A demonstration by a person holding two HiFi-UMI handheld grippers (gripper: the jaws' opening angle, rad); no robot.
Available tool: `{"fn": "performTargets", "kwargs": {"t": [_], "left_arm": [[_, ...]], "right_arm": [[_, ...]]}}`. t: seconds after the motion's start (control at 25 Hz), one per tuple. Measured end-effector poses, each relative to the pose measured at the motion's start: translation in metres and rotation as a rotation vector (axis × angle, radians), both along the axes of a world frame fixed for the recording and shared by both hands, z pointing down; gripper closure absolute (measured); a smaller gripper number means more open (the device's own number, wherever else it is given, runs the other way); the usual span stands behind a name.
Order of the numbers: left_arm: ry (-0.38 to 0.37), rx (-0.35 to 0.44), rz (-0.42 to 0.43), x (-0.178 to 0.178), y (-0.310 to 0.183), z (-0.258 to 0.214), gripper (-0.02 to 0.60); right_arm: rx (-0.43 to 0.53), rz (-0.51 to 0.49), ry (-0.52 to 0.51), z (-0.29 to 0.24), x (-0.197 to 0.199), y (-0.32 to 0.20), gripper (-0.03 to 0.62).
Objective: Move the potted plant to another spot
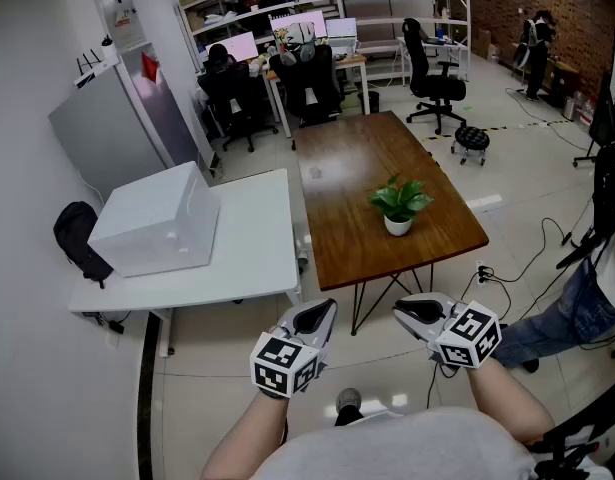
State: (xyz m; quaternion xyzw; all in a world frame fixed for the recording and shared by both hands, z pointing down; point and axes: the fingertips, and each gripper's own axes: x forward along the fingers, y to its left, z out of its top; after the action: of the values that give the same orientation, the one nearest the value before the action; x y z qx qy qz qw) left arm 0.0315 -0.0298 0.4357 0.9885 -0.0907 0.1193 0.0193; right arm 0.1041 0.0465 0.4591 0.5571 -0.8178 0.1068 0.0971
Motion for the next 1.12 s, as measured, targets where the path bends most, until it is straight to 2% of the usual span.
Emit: {"fn": "performTargets", "kwargs": {"t": [0.24,0.48,0.76,1.0,1.12], "left_arm": [[-0.022,-0.008,0.023,0.016,-0.111,0.008,0.584],[-0.033,-0.048,0.054,0.033,-0.192,0.021,0.584],[-0.039,-0.082,0.131,0.064,-0.223,0.045,0.584],[-0.025,-0.118,0.161,0.083,-0.228,0.053,0.584],[-0.031,-0.124,0.165,0.092,-0.224,0.054,0.584]], "right_arm": [[-0.002,0.024,0.029,0.005,0.017,-0.109,0.548],[0.011,0.085,0.05,0.002,0.041,-0.183,0.553],[0.004,0.198,0.028,0.015,0.076,-0.217,0.588],[-0.02,0.195,0.077,0.018,0.082,-0.219,0.588],[-0.027,0.195,0.062,0.02,0.09,-0.217,0.588]]}}
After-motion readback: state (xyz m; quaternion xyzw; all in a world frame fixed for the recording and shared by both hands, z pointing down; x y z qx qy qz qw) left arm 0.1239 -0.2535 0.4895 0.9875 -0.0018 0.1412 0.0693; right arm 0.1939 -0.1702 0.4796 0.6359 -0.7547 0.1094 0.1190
